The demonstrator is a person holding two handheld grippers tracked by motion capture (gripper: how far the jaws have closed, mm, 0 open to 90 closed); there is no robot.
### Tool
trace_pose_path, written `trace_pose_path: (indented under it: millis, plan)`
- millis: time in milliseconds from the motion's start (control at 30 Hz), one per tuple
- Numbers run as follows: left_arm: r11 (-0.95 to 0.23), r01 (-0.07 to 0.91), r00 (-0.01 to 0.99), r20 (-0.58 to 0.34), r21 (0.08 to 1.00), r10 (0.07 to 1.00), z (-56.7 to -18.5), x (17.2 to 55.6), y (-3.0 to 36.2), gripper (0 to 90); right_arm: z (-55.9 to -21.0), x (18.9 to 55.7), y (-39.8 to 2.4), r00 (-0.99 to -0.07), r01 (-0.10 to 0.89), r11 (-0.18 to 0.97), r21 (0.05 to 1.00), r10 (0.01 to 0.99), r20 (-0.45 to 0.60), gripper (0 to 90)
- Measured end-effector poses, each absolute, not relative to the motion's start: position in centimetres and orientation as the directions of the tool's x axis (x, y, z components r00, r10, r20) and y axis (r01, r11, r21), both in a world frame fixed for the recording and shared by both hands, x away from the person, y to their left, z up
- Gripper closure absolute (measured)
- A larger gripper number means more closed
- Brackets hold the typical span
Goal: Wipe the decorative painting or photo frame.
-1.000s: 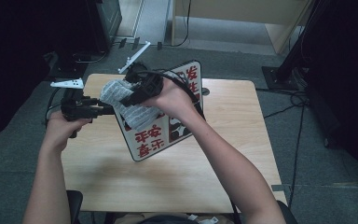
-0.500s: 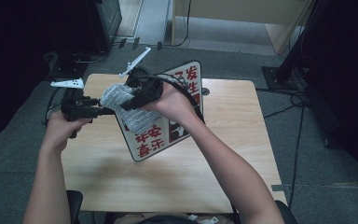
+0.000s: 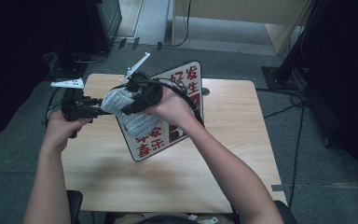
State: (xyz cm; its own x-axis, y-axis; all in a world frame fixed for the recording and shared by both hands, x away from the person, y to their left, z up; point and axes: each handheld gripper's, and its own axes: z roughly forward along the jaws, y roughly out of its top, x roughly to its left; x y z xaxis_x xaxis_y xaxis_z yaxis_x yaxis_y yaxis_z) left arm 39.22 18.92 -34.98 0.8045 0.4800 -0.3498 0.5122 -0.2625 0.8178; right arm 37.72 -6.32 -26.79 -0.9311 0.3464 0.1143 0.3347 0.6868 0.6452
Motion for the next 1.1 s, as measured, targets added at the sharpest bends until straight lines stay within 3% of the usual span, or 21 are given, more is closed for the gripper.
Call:
trace_pose_path:
  millis: [1100]
  plan:
    - [-0.264,0.521,0.804,-0.362,0.812,0.473,-34.9,39.1,18.9,49.7,-30.5,37.1,-6.5,-0.932,0.348,0.691,0.633,0.326,0.158,67.2]
